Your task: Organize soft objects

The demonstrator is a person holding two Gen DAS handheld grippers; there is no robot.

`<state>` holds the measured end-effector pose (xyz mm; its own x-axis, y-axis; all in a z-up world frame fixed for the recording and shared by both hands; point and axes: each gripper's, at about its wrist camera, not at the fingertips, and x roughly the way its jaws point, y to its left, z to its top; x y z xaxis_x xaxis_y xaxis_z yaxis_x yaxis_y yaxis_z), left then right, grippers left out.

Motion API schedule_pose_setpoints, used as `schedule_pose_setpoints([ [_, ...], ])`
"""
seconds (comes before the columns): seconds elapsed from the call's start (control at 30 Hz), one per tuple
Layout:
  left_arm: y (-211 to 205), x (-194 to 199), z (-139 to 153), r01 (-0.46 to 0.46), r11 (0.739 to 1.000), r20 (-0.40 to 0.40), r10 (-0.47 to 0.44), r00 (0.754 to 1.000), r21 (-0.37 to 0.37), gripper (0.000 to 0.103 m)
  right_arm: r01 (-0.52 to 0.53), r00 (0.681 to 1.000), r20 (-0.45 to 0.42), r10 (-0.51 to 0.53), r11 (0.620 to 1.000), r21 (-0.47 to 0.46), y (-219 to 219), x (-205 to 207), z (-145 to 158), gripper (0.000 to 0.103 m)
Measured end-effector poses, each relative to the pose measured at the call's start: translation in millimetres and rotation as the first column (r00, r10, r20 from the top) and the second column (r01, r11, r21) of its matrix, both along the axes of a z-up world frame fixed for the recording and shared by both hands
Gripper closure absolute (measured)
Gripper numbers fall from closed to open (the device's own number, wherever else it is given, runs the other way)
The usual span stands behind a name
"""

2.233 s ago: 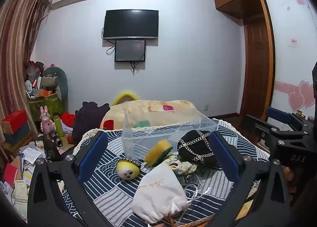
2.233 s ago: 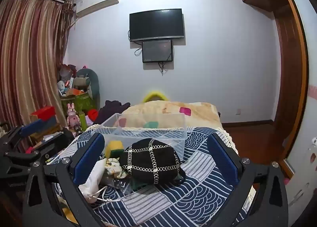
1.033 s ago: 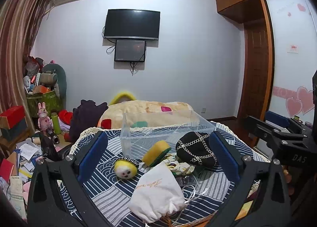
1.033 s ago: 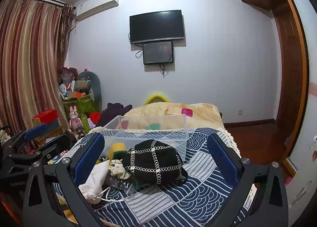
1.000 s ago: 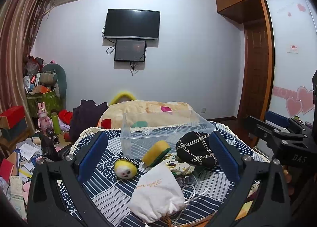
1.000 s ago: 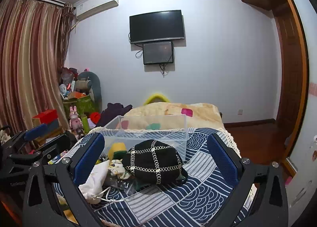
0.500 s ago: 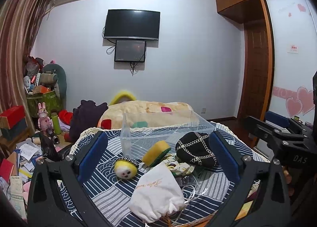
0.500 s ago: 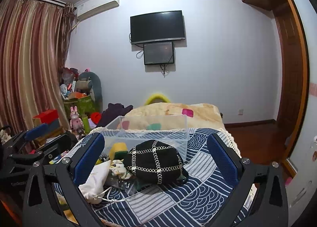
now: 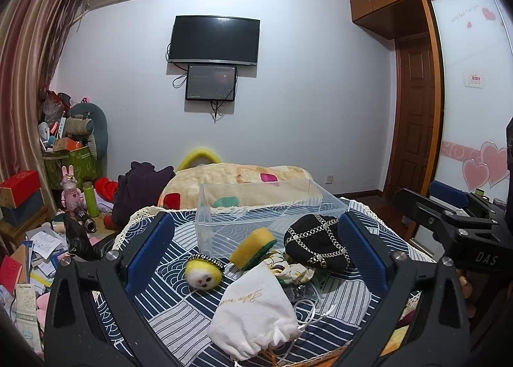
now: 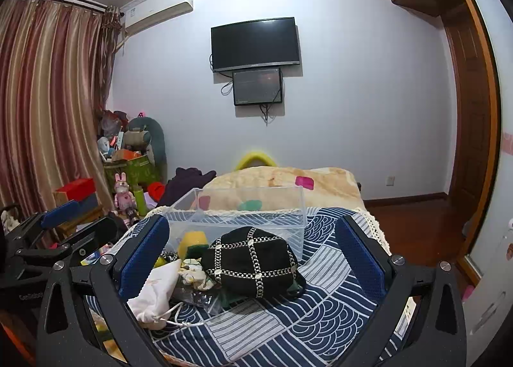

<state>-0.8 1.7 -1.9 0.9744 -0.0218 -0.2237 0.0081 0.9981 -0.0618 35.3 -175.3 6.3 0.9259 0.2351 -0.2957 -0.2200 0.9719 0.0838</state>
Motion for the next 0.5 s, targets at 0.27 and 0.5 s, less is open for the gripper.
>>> schedule_pose_setpoints([
  [0.27, -1.0, 0.6, 0.2, 0.001, 1.0, 0.0, -0.001, 1.0, -0.004, 0.0, -0.001, 1.0, 0.001, 0.001, 1.0, 0.003, -0.1, -1.2, 1.0, 0.0],
  [0.5, -1.3, 0.7, 0.1, 0.001, 1.0, 0.001, -0.001, 1.0, -0.005, 0.0, -0.001, 1.0, 0.003, 0.001, 1.0, 0.003, 1.0, -1.9, 1.8, 0.0],
])
